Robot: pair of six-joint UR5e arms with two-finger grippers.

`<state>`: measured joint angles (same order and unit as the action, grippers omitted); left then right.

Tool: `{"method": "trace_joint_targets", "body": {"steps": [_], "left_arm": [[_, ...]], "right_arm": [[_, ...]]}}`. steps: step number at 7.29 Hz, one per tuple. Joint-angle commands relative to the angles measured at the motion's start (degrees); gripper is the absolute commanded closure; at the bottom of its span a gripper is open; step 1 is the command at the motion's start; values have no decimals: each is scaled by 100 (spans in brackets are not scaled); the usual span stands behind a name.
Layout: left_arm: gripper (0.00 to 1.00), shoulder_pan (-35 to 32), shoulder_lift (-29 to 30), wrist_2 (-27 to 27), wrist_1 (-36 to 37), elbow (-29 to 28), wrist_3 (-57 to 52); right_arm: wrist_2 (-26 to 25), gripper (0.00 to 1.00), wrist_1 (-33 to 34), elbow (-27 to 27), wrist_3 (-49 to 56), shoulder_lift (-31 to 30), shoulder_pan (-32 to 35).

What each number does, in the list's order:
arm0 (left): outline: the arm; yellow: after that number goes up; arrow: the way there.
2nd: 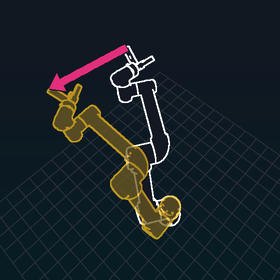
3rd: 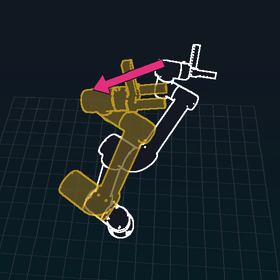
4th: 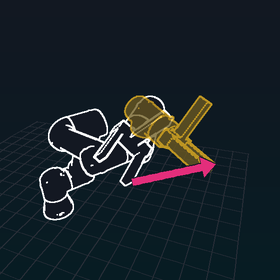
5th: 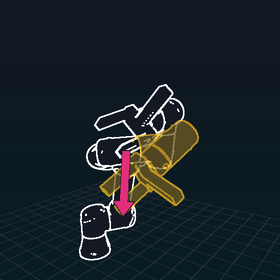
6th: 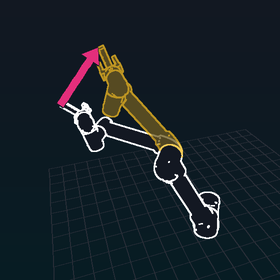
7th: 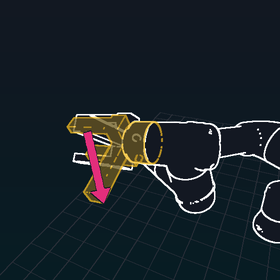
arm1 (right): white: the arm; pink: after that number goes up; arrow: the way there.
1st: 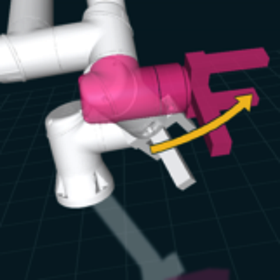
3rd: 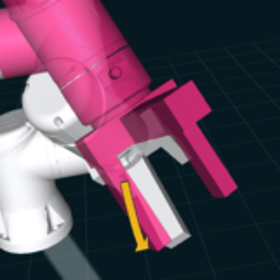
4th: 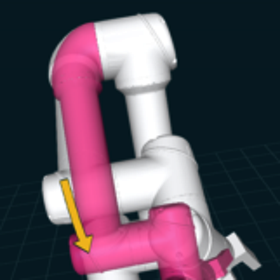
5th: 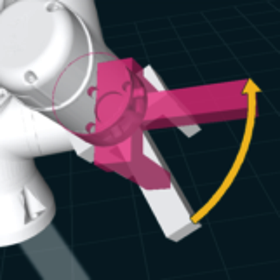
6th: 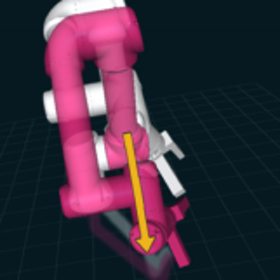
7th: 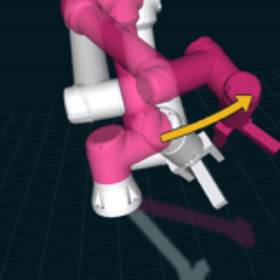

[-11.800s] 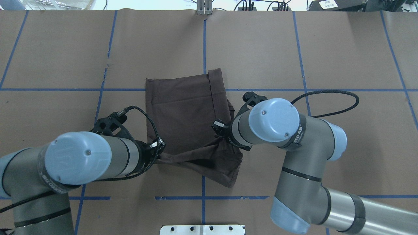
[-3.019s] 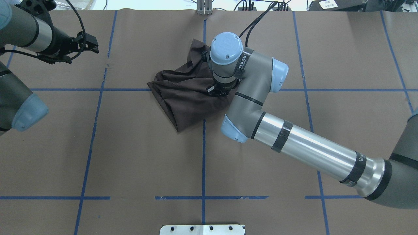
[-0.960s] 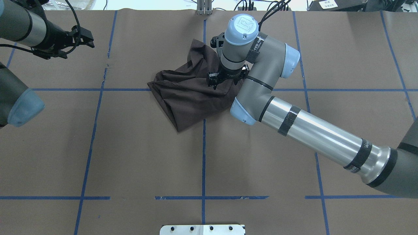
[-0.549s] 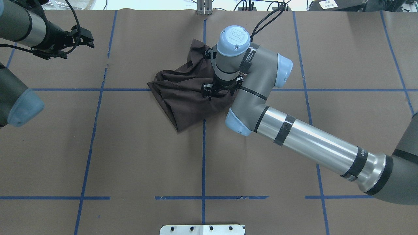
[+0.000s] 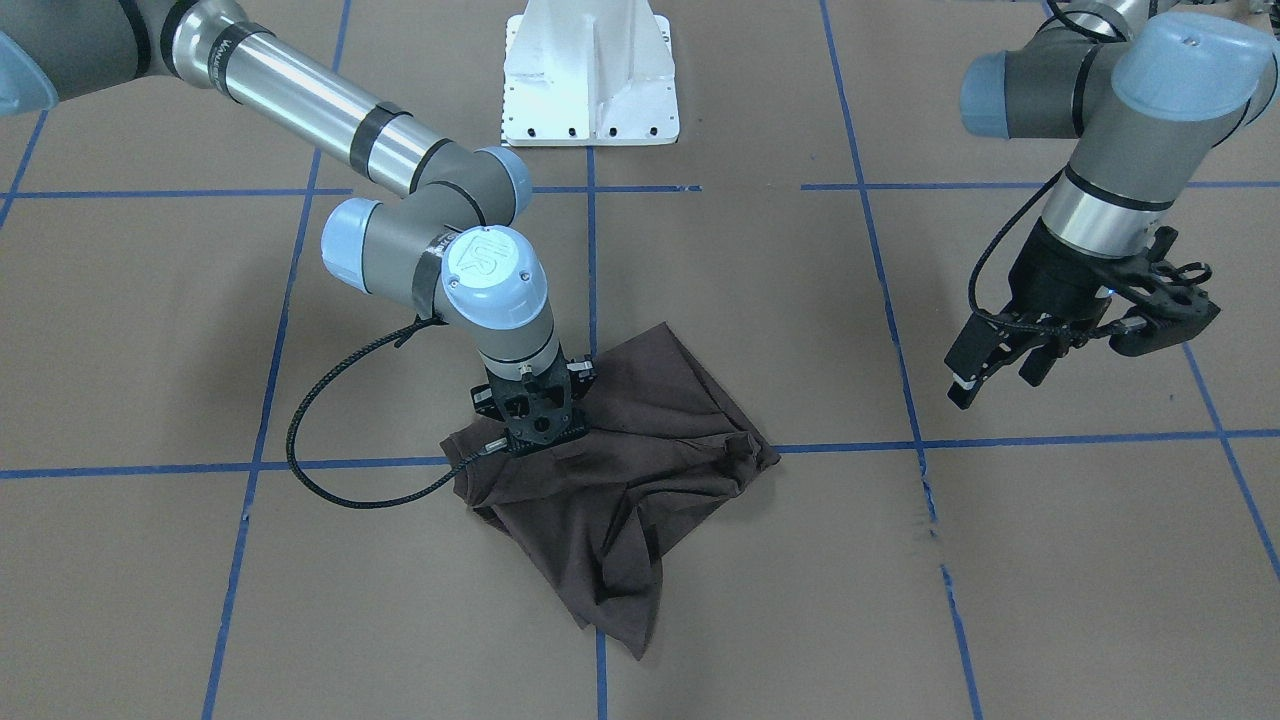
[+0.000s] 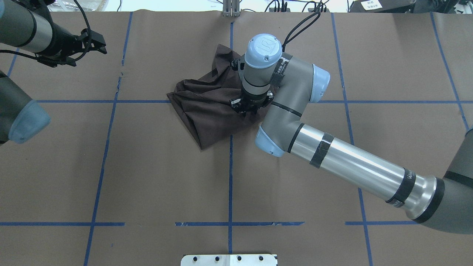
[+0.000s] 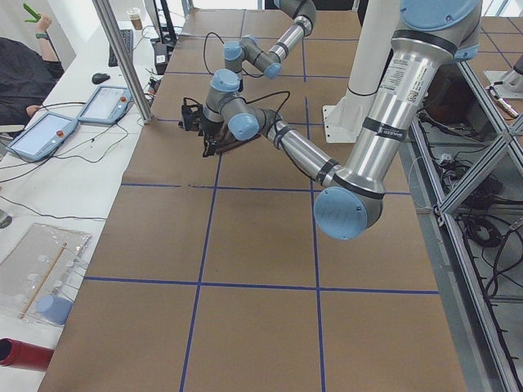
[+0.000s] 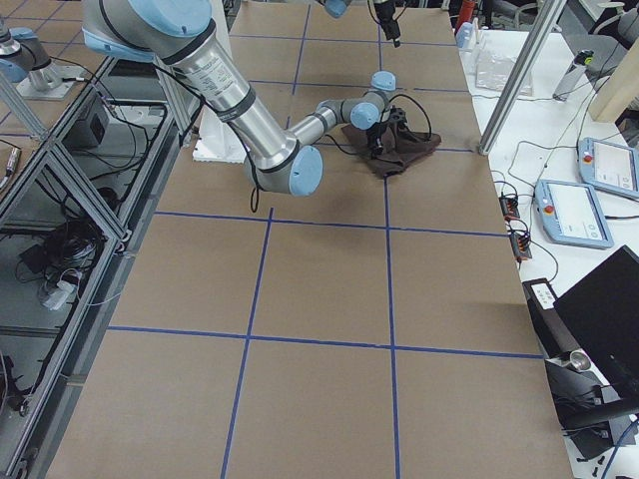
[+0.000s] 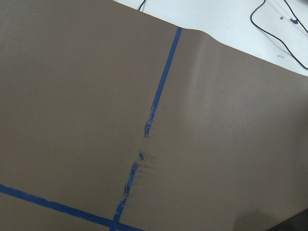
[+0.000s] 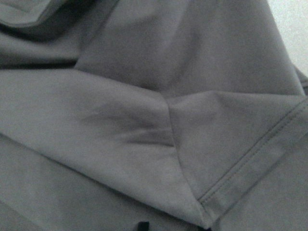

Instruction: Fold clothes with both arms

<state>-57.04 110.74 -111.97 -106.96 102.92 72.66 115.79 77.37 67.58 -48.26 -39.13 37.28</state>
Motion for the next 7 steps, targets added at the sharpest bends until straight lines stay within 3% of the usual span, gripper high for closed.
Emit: {"method": "trace_joint_targets", "body": {"steps": [1, 5, 6, 7], "left_arm": [[0, 0, 0, 0, 0, 0, 2], [0, 9, 0, 0, 0, -9, -6], [0, 9, -9, 0, -9, -9, -6], [0, 0, -9, 0, -9, -9, -7]], "right_arm": [[-4, 56, -12, -8, 1, 20, 113], [-171, 55, -3, -78, -34, 28, 78], [-171, 65, -3, -78, -104, 37, 61], [-171, 85, -3, -78, -113, 46, 34]]}}
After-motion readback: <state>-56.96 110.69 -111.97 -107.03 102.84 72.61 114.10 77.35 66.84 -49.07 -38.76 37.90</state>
